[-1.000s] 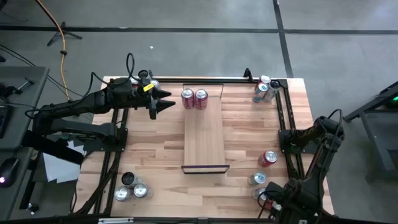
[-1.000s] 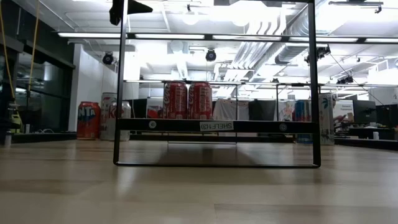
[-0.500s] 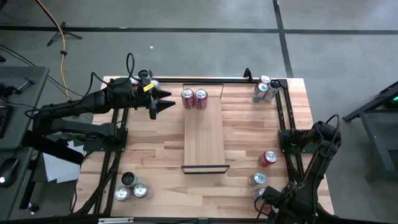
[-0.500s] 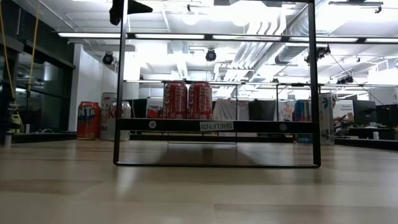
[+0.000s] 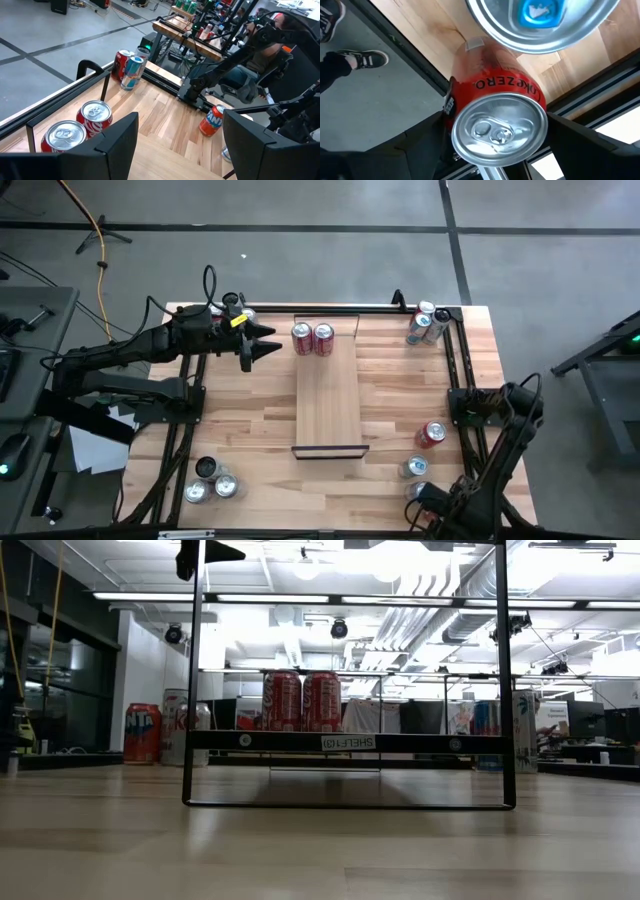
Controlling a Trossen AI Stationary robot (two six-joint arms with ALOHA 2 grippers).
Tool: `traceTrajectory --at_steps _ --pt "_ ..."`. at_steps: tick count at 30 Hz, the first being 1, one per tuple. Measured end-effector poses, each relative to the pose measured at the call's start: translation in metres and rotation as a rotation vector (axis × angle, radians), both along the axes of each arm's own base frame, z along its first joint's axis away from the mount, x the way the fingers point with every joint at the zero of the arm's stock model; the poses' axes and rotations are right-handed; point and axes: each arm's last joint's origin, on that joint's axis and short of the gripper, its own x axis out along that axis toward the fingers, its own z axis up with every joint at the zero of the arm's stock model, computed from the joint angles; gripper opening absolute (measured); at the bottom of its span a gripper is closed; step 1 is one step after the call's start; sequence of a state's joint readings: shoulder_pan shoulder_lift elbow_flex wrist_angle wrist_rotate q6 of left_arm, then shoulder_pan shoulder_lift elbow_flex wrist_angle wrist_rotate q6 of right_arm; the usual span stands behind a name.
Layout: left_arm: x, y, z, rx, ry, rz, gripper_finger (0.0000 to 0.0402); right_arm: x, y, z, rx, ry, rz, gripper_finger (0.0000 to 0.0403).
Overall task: Place canned beverage on shelf
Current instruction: Put the red soda can on the shelf aligned with the other red soda can
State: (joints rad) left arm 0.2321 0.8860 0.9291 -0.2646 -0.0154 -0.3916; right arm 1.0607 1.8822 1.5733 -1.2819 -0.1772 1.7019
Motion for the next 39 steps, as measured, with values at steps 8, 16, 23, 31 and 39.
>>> traceTrajectory --at_steps 8,16,23,31,39 --pt "0.000 0.000 0.000 0.000 0.000 0.000 0.0239 0.003 0.003 -0.008 -0.016 0.015 -0.005 0.0317" --pt "0.000 0.000 0.000 0.000 0.000 0.000 0.0239 0.003 0.003 -0.009 -0.020 0.016 -0.006 0.0317" --pt "0.000 0.000 0.000 0.000 0.000 0.000 0.0239 0.002 0.002 -0.008 -0.014 0.014 -0.005 0.0290" --pt "0.000 0.000 0.000 0.001 0.000 0.000 0.0239 0.000 -0.003 0.011 0.040 -0.031 0.014 0.0284" --pt "0.000 0.000 0.000 0.010 0.003 -0.002 0.0239 -0.004 -0.014 0.085 0.274 -0.196 0.114 0.0284"
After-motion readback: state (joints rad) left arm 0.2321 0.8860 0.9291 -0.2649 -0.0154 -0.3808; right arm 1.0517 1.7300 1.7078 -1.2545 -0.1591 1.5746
